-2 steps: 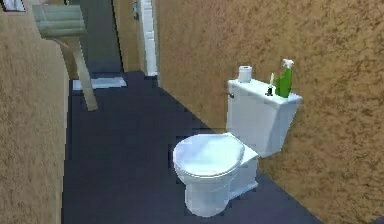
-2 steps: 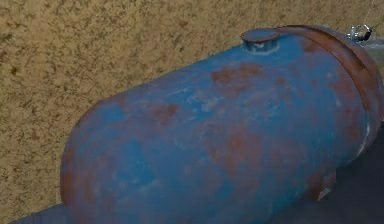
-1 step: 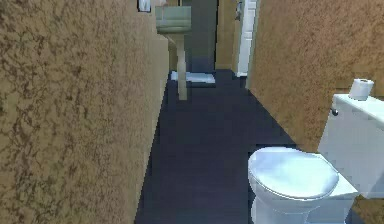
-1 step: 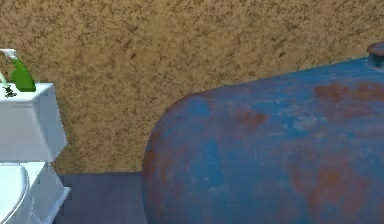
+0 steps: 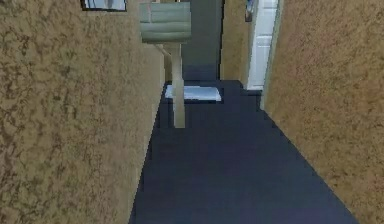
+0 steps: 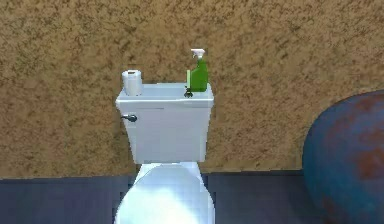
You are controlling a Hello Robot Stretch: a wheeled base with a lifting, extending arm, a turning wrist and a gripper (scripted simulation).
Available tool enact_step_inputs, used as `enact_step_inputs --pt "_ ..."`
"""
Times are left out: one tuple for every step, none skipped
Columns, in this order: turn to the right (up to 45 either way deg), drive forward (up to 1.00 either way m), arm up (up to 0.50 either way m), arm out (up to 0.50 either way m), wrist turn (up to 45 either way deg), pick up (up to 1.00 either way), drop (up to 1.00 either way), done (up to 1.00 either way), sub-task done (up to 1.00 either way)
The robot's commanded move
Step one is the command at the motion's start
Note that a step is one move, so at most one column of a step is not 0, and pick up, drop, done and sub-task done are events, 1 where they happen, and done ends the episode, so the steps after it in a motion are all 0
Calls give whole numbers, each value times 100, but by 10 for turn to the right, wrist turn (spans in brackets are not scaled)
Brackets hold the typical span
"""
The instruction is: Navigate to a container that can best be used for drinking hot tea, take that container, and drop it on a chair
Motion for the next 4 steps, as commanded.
enact_step_inputs --pt "-60 0 0 0 0 0 0 0 0" --pt "0 50 0 0 0 0 0 0 0" --pt "240 0 0 0 0 0 0 0 0" --pt "0 100 0 0 0 0 0 0 0"
